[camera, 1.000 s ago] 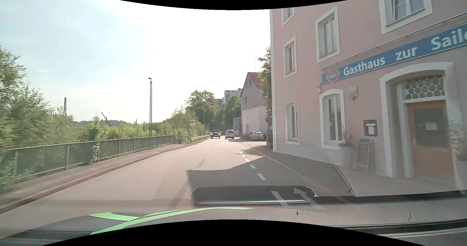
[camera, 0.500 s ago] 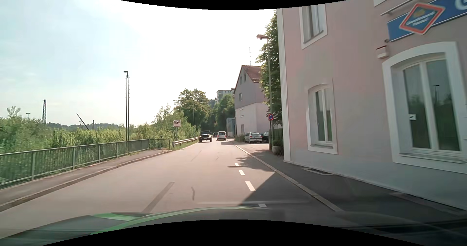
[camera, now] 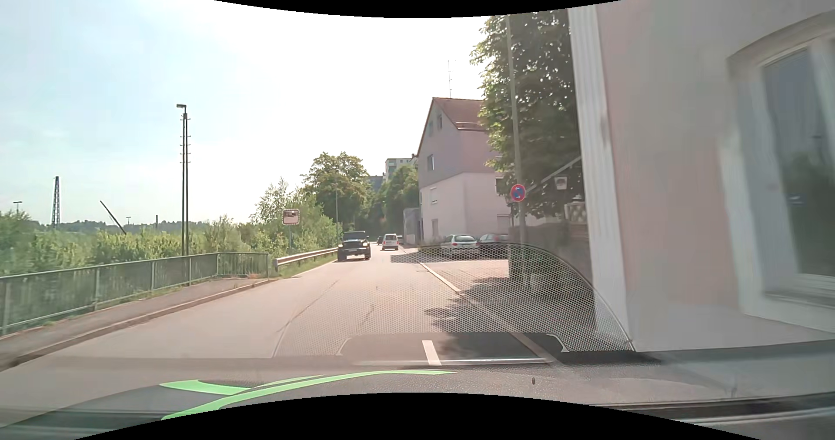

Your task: Follow the waypoints while adhering to traffic rules and regulations

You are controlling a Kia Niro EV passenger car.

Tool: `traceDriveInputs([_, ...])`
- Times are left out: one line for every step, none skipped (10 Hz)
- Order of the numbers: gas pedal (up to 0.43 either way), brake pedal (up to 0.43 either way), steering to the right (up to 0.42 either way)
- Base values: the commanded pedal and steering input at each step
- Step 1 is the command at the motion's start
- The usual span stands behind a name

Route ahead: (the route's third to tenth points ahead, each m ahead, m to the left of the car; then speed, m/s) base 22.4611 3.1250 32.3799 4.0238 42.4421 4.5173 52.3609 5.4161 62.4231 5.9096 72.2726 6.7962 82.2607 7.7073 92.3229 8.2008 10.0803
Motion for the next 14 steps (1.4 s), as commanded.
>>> traceDriveInputs([0.079,0.000,-0.020])
traceDriveInputs([0.087,0.000,-0.020])
traceDriveInputs([0.087,0.000,-0.020])
traceDriveInputs([0.087,0.000,-0.020])
traceDriveInputs([0.087,0.000,-0.020])
traceDriveInputs([0.087,0.000,-0.020])
traceDriveInputs([0.087,0.000,-0.020])
traceDriveInputs([0.087,0.000,-0.020])
traceDriveInputs([0.087,0.000,-0.020])
traceDriveInputs([0.087,0.000,-0.020])
traceDriveInputs([0.087,0.000,-0.021])
traceDriveInputs([0.087,0.000,-0.024])
traceDriveInputs([0.087,0.000,-0.024])
traceDriveInputs([0.087,0.000,-0.024])
